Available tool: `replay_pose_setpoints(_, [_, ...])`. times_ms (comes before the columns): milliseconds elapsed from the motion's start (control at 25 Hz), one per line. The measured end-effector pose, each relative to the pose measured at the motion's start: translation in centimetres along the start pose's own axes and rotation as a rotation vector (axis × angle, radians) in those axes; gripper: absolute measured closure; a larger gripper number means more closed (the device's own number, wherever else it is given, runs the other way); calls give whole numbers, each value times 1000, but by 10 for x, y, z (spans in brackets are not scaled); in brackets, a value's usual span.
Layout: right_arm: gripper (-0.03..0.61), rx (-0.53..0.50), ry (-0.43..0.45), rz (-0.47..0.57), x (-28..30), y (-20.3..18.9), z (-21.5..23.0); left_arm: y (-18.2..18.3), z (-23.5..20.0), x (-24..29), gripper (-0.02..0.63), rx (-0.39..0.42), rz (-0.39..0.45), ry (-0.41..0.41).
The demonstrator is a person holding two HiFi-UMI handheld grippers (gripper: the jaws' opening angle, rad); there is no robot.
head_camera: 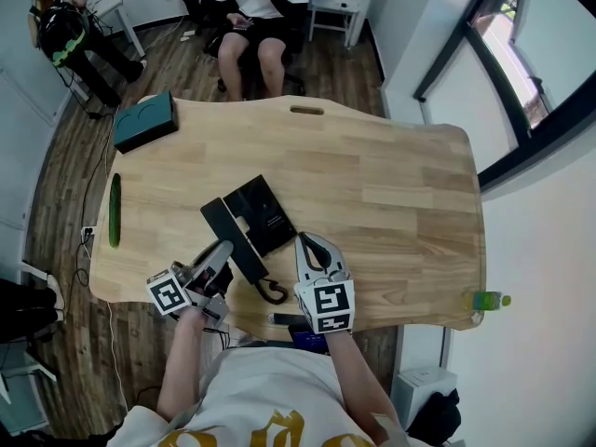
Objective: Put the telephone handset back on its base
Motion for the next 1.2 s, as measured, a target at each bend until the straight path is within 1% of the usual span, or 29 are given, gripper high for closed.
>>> replay_pose_setpoints(200, [574, -12, -23, 4, 2, -2, 3, -5, -10, 3, 543, -5, -12, 15])
replay_pose_setpoints(360, [574, -11, -22, 1, 7, -4, 7, -7, -18, 5, 543, -7, -14, 32])
replay_pose_setpoints(1200, [574, 12, -10, -118, 32, -32, 22, -25, -64, 13, 543, -76, -11, 105])
Point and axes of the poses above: the fingertips, and each gripper's own axes: x forward along the fingers, z to its right, y out of its top, the point moved 8 cm from there along -x, backward along the fingers, and after that the axes turned 6 degrees about x, right-handed, at the moved point
